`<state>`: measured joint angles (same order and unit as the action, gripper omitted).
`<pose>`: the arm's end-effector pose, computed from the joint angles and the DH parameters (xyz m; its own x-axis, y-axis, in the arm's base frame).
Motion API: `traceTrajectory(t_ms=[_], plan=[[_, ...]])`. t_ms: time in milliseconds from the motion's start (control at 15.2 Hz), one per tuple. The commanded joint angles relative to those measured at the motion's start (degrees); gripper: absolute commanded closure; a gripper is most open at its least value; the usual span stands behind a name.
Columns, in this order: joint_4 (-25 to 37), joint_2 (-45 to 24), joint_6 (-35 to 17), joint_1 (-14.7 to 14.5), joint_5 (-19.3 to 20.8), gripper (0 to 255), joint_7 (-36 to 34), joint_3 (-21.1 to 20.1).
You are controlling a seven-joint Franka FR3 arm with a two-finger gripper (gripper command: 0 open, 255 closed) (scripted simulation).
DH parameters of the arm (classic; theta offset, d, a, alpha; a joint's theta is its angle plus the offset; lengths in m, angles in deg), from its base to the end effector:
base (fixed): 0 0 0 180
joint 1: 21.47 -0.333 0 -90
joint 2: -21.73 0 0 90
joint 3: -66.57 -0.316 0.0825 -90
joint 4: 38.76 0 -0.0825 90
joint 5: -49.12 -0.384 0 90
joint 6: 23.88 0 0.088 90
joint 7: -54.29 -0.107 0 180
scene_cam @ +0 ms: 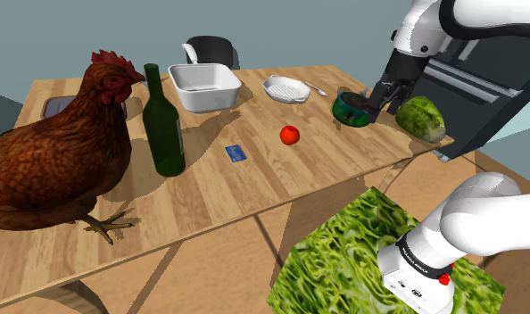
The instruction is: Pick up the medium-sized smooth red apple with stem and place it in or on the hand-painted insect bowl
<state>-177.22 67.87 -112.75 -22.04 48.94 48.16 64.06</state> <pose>0.2973 0.0197 0.5660 0.9960 -0.0685 -0.0572 -0.0666 -0.9972 0.0348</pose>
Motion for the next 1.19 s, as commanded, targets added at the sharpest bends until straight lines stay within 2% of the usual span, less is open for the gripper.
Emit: traceTrajectory(t_ms=[0, 594, 1122], plan=[[0.0, 0.0, 0.0, 0.0, 0.0, 0, 0.0, 0.0], [5.2, -20.7, -12.0, 0.9, 3.2, 0, -5.4, -5.2], [15.2, -40.6, -17.7, 1.7, 9.5, 0, -11.7, -8.5]])
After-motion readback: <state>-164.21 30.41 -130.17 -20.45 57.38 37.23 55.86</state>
